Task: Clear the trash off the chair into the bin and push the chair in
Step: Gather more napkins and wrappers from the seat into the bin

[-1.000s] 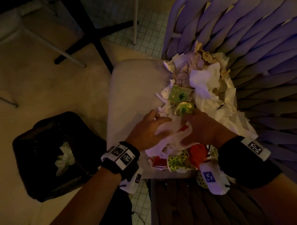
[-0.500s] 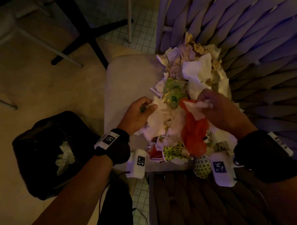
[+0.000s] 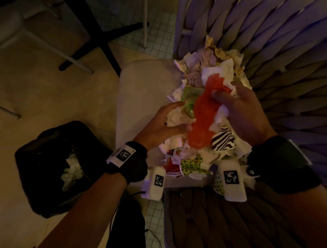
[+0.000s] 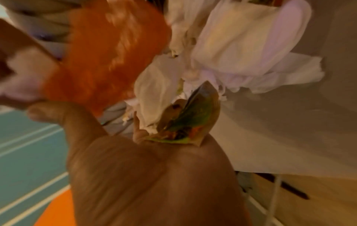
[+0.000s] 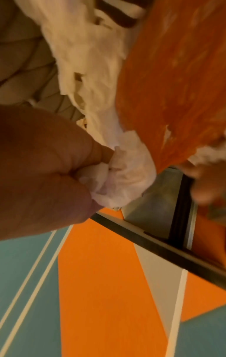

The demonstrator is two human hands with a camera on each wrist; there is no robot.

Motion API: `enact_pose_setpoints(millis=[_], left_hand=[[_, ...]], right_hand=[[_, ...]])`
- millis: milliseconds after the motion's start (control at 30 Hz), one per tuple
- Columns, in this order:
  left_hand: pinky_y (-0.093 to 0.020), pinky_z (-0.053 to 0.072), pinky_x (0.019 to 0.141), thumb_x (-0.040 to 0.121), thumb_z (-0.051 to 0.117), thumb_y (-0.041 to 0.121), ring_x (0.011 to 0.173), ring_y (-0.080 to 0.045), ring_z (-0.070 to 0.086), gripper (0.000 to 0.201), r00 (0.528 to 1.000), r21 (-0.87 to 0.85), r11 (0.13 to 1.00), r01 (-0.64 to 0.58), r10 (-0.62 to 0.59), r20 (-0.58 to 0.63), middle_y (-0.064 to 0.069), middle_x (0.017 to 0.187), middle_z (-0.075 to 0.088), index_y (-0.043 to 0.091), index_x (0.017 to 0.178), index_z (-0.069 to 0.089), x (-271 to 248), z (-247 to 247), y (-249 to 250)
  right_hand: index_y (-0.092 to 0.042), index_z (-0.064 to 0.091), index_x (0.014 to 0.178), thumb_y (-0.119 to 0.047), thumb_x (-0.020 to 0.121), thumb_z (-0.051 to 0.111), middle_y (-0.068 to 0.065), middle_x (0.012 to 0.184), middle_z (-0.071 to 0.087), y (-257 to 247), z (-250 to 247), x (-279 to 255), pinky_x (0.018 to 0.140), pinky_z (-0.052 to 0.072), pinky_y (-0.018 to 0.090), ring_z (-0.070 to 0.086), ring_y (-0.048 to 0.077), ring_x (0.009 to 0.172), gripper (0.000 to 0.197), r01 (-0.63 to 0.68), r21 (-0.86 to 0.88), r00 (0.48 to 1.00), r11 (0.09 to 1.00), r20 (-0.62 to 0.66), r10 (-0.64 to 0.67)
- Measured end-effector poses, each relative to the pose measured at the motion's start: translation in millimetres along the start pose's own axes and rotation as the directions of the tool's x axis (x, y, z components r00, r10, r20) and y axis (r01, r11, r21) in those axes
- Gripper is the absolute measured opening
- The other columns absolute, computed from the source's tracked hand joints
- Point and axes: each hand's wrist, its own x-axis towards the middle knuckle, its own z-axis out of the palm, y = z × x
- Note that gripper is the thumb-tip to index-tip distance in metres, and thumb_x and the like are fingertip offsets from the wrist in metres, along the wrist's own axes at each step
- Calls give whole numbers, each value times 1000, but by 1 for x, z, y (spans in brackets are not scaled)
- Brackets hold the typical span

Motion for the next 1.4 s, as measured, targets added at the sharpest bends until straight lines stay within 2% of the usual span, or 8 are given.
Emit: enact_pose_setpoints(millis=[100,233,333,433,700,833,1100,1400], left_hand=[[-17,38,101,66,84,33,126,2,39,89,997,81,997,-11,5,72,12,138,39,41,138,32,6,11,13],[-15,41,73,80,69,11,80,7,52,31,994,100,990,-101,105,-42,2,94,52,31,92,47,7,11,27],[-29,50,89,83,54,11,93,-11,65,20,987,-257,965,-53,11,-162,-18,103,67,3,101,60,6,-5,31],[-42,49,93,89,50,15,96,-24,65,21,963,-444,896,-7,-114,-244,-7,100,70,18,105,62,3,-26,27],[-39,54,85,91,54,29,98,-28,63,29,980,-488,870,75,-153,-123,-17,109,64,19,119,59,-24,-53,17],[-23,52,55,91,59,26,60,-22,62,13,891,-422,905,58,-238,-387,-13,69,64,16,97,63,-49,-92,-8],[-29,54,72,98,47,27,88,-15,65,18,646,-511,848,138,-469,-603,-1,103,67,22,113,56,-174,-208,-109],[-36,52,75,95,43,32,97,-26,62,43,410,-489,823,290,-568,-713,-21,119,59,1,125,45,-266,-313,-292]], right_hand=[[1,60,107,1,89,50,3,86,73,-13,23,0,79,57,37,70,19,82,21,-57,307,997,950,74,36],[3,43,130,6,88,43,15,99,66,-27,40,5,75,57,41,68,27,87,42,-118,452,989,884,137,61],[-2,54,121,1,90,42,17,109,67,-25,41,7,95,50,52,63,32,106,33,-50,344,991,938,135,4],[-20,65,100,-11,95,47,-13,85,72,-15,47,3,87,54,24,66,1,85,21,-19,17,996,1000,84,18],[-9,55,105,-23,84,43,3,95,57,25,125,0,81,43,30,54,13,88,28,107,-343,937,933,349,21],[-12,55,108,-9,95,44,2,102,55,24,180,-1,77,39,12,52,6,88,17,186,-354,853,917,521,28],[-16,50,81,-24,97,47,0,68,52,54,304,-24,48,46,20,59,10,54,18,-131,-408,712,903,595,372],[4,46,129,-28,99,41,2,81,51,167,475,-68,56,39,18,47,17,61,44,-284,-536,667,795,486,565]])
